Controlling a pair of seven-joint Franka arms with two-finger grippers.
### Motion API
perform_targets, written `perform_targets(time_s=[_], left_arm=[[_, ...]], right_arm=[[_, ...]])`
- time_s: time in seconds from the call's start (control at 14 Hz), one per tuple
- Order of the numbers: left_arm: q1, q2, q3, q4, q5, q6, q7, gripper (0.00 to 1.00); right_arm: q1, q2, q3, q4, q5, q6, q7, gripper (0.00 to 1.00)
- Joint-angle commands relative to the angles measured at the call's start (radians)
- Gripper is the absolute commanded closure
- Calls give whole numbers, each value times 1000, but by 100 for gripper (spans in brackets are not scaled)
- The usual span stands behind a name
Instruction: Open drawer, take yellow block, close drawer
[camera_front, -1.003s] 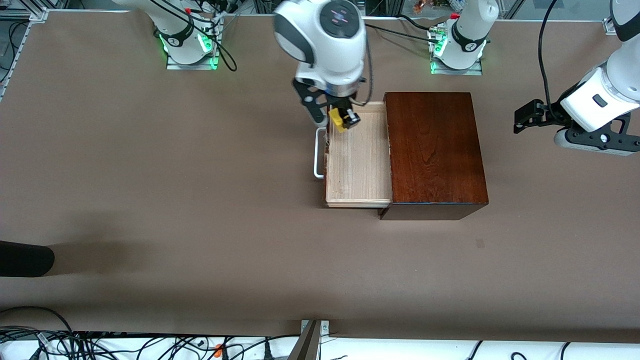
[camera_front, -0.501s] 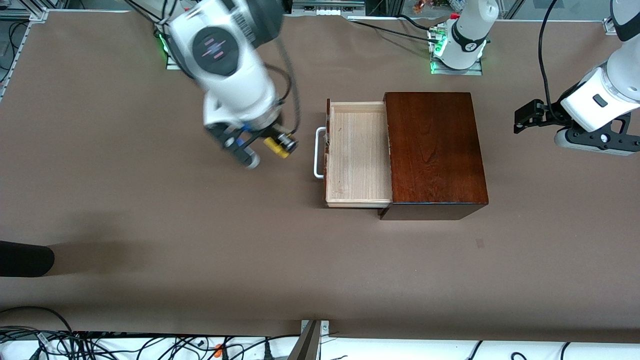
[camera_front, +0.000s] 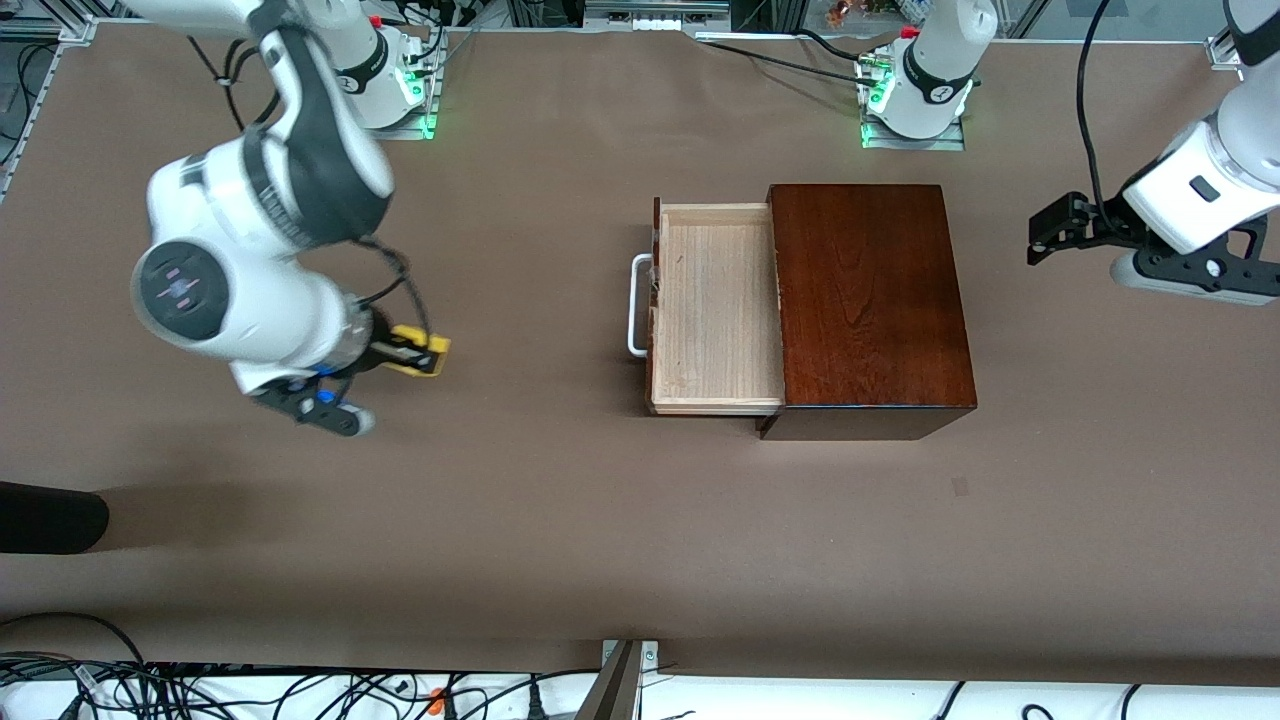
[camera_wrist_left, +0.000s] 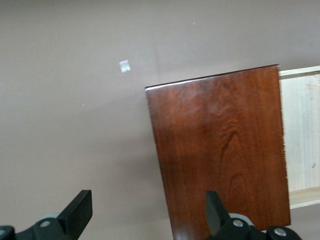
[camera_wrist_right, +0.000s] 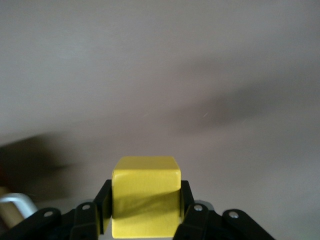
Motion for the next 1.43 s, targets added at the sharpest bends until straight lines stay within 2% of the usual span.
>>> perform_targets(time_s=[0.0,0.14,0.29,0.5,0.64,0.86,1.0,1.15,1.22,1.29,1.36], left_arm=[[-16,7,-50,55,2,-11,-15,0],[-18,17,-105,57,10,-8,-14,0],[-18,40,-168,69,16,-6,-3,0],[-39,80,-278,75,21,-5,-2,0],[-86,106,-303,78,44,21,-2,0],[-197,178,-310,109,42,75,5,0],[-283,233,-310,138,44,122,12,0],[-352,301,-308,173,44,147,114,0],[-370,336,-308,195,44,148,192,0],[-389,356,-308,204,45,148,280,0],[-397,374,-308,206,45,156,358,0]], right_arm=[[-66,19,-22,-50,0,53,-216,75],[-78,20,-29,-131,-47,131,-290,75],[-80,19,-38,-220,-162,234,-344,75],[-90,30,-77,-363,-179,444,-456,75],[-112,46,-82,-422,-179,559,-517,75],[-138,109,-82,-425,-176,635,-527,74],[-146,111,-82,-429,-176,642,-531,72],[-152,112,-82,-439,-175,646,-539,69],[-155,116,-82,-443,-172,646,-539,41],[-155,116,-82,-443,-170,643,-533,0],[-153,113,-82,-443,-170,636,-530,0]])
